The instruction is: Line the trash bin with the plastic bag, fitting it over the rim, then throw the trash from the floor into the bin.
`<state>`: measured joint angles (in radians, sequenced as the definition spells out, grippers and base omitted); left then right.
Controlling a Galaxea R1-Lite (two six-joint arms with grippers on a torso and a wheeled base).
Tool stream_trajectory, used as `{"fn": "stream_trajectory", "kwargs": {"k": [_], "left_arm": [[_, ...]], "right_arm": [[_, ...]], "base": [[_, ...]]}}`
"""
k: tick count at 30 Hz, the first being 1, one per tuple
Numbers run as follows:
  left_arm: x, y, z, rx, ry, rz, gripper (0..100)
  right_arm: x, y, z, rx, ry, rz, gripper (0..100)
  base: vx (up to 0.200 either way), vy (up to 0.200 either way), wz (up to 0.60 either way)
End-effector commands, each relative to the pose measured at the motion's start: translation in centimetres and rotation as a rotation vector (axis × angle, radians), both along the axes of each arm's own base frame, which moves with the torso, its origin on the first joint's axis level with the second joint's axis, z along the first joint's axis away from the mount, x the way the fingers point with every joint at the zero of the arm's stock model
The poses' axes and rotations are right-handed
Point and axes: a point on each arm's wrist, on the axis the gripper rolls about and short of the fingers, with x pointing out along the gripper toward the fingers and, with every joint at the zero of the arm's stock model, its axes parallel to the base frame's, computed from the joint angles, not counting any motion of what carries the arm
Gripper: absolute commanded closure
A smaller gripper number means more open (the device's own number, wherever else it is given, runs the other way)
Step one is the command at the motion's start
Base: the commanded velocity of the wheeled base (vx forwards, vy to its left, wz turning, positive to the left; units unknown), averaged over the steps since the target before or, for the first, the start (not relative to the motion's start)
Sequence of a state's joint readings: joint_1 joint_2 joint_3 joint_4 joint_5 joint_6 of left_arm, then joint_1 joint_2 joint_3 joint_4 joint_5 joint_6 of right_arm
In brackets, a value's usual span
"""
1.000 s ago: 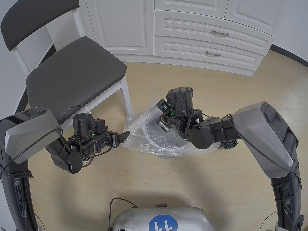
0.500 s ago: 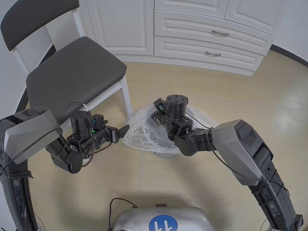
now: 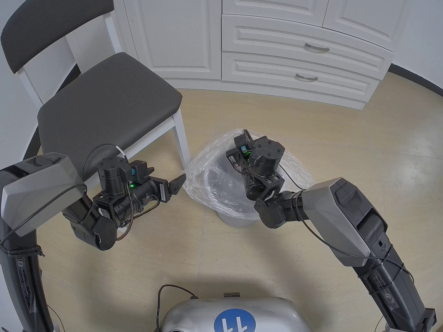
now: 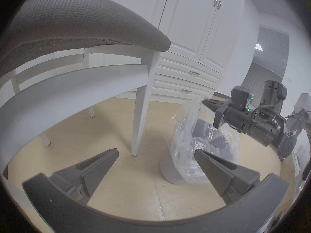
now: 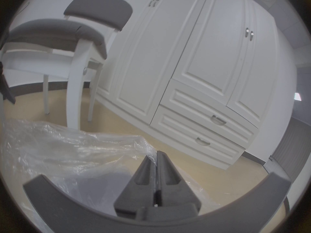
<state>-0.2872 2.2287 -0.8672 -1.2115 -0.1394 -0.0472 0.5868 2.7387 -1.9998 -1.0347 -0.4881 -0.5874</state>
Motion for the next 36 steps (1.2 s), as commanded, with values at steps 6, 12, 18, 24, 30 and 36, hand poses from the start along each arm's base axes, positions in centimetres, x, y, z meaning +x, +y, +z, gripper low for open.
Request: {"fn": "stream_trajectory", "kwargs": {"k": [6, 12, 18, 24, 30, 36], "left_arm": [[-0.3, 0.0, 0.7, -0.006, -0.024, -0.003, 0], [-0.4, 0.0, 0.5, -0.005, -0.021, -0.003, 0], [-0.4, 0.0, 0.4, -0.004, -0.018, -0.003, 0], [-0.6, 0.0, 0.8, -0.006, -0.024, -0.005, 0], [-1.2, -0.6, 0.8, -0.004, -0.016, -0.025, 0], [-1.7, -1.2, 0.5, 0.0, -0.003, -0.045, 0]], "right_arm": [[-0.7, -0.1, 2.6, 0.066, -0.114, 0.007, 100], [-0.3, -0.4, 1.6, 0.032, -0.104, -0.002, 0], [-0.8, -0.5, 2.9, 0.038, -0.187, 0.006, 0], [-5.0, -2.6, 3.4, -0.146, -0.06, 0.05, 0], [-8.9, -6.4, 3.9, -0.218, 0.228, 0.075, 0], [-13.0, -9.0, 4.1, -0.119, 0.451, 0.173, 0]], "base": [[0.0, 0.0, 0.0], [0.0, 0.0, 0.0], [0.0, 0.0, 0.0], [0.0, 0.0, 0.0], [0.0, 0.0, 0.0], [0.0, 0.0, 0.0]]}}
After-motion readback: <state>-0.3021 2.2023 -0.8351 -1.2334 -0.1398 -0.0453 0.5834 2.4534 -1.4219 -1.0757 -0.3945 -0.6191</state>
